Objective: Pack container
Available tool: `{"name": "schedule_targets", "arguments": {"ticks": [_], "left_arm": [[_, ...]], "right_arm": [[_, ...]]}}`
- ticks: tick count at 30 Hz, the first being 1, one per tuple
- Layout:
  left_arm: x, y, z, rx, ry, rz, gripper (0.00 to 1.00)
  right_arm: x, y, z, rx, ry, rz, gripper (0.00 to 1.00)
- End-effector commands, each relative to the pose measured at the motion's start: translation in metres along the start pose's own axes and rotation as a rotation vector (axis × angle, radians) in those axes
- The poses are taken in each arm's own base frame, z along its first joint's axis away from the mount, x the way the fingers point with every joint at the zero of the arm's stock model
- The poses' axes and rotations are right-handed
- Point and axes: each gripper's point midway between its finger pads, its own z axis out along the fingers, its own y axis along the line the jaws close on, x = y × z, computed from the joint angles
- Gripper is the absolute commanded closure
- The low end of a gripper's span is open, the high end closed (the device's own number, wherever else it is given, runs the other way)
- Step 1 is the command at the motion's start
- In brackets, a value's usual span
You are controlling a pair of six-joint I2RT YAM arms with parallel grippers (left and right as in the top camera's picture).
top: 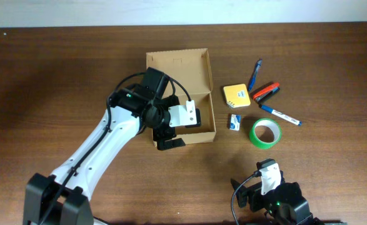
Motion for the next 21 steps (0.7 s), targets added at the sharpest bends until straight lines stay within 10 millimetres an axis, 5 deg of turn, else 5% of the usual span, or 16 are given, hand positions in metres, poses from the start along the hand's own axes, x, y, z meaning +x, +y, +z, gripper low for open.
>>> {"name": "schedule_targets", "arguments": {"ticks": [1, 8, 14, 21], "left_arm": [[-0.03, 0.0, -0.035, -0.041, -0.097, -0.027, 0.0], [-0.029, 0.008, -0.07, -0.188, -0.083, -0.306, 0.01], [0.022, 0.041, -0.1, -0.544, 0.037, -0.882, 0.0], [0.048, 0.041, -0.095, -0.603, 0.054, -1.127, 0.0]], "right_arm": [[0.001, 0.002, 0.001, -0.01, -0.004, 0.005, 0.01], [0.001, 0.002, 0.001, -0.011, -0.004, 0.005, 0.01], [0.001, 0.002, 0.001, -0.011, -0.004, 0.005, 0.01], [0.001, 0.002, 0.001, -0.011, -0.004, 0.005, 0.01]]}}
